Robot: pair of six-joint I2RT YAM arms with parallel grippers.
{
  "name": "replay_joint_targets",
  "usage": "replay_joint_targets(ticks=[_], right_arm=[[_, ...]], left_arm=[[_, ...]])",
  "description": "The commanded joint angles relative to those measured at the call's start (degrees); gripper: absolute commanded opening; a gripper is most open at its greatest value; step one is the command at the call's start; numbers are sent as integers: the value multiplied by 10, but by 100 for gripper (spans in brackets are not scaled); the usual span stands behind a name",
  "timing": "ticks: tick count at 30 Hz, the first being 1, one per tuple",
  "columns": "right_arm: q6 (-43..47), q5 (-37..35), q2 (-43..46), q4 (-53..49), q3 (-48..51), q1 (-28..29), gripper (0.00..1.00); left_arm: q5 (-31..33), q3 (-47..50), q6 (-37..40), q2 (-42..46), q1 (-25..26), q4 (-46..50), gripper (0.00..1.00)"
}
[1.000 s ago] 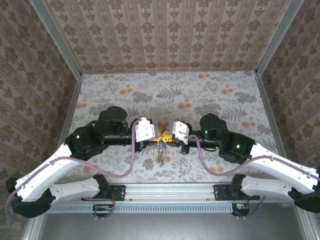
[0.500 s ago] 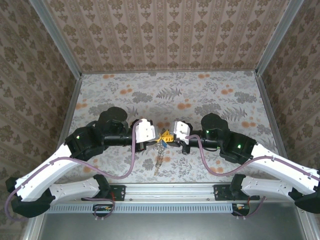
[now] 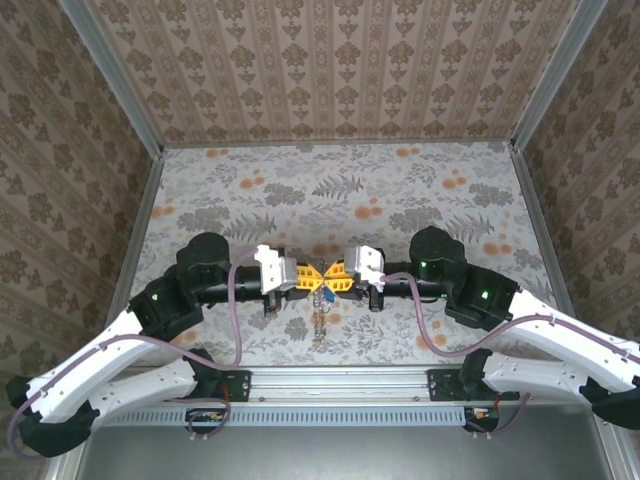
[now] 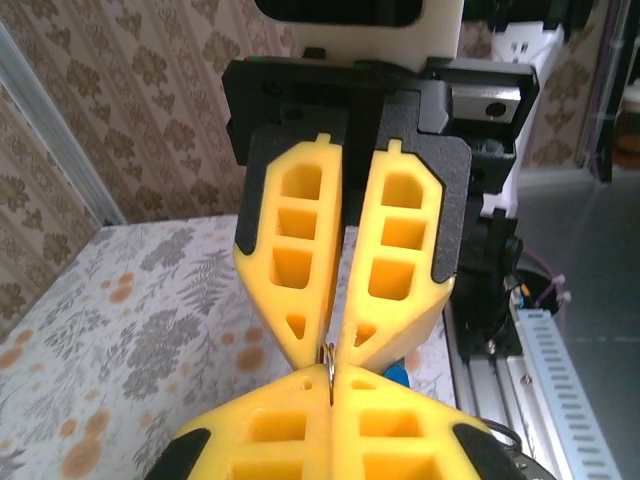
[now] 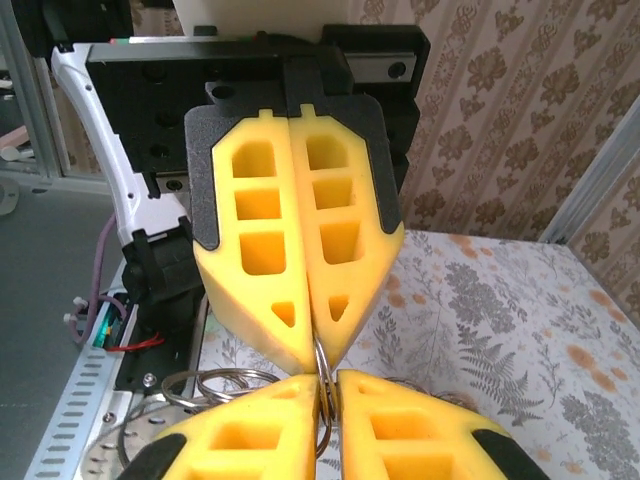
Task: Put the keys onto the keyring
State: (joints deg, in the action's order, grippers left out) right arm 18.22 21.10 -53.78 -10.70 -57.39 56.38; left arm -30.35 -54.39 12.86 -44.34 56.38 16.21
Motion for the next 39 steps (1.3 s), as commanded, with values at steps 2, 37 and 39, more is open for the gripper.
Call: replay_joint_targets(ticks=[2, 37, 39], right_arm=[[-6, 38, 8, 39, 6, 2, 18], [-2, -77, 10, 33, 5, 2, 0], [-1, -70, 7, 29, 3, 2, 0]], left_arm=[[-55, 23, -56, 10, -8, -131, 0], [208, -147, 69, -113, 69, 204, 19], [212, -148, 73, -119, 70, 204, 17]])
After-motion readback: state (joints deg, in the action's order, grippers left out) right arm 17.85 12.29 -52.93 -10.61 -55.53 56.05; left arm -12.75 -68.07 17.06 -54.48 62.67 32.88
